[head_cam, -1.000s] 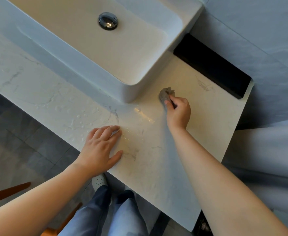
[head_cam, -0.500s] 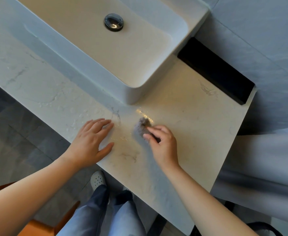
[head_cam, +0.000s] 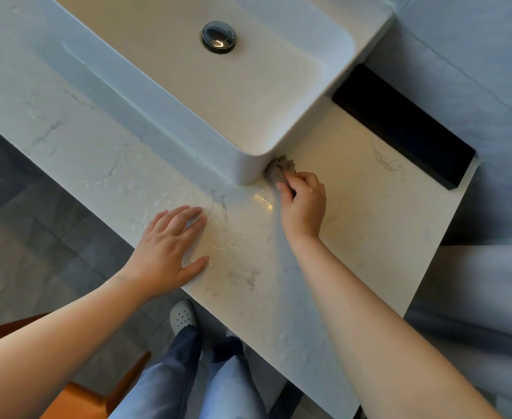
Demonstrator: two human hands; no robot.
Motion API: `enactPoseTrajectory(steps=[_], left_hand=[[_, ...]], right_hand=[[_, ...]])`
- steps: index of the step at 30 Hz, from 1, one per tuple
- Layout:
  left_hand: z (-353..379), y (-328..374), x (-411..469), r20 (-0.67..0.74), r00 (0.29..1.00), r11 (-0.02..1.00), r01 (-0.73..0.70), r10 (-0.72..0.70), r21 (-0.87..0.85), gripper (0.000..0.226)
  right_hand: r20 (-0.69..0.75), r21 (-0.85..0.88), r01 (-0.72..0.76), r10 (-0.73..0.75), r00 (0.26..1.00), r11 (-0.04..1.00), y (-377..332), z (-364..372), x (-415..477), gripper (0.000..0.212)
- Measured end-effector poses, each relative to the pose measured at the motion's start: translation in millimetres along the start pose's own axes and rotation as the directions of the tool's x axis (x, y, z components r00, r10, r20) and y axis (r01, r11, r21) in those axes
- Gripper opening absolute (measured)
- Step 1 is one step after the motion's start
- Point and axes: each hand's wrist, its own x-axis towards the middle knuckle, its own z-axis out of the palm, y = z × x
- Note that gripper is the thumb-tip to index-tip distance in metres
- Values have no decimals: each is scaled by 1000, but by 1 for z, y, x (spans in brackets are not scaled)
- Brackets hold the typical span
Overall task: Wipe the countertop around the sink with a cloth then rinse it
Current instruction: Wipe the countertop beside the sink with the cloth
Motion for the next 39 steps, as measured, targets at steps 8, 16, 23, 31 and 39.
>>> enactPoseTrajectory(steps=[8,16,23,31,39], left_hand=[[1,-1,1,-8,1000,1000,-9,9,-3,74],[-1,-3,0,3,1000,1000,-23,23,17,74],[-2,-3,-1,7,1000,999,-28,28,32,74],[-9,-1,-6,13,999,999,-43,43,-2,72],[3,14,-59,-54,998,998,-36,33,-61,59]], right_hand=[[58,15,181,-181,982,983,-5,6,-49,24],[217,158,207,-238,947,966,-19,-6,-84,27],[62,95,31,-37,997,995,-2,-22,-18,26],[51,86,107,-111,992,991,-2,4,-74,26],[257,188,149,-195,946,971,-21,-6,-132,26]])
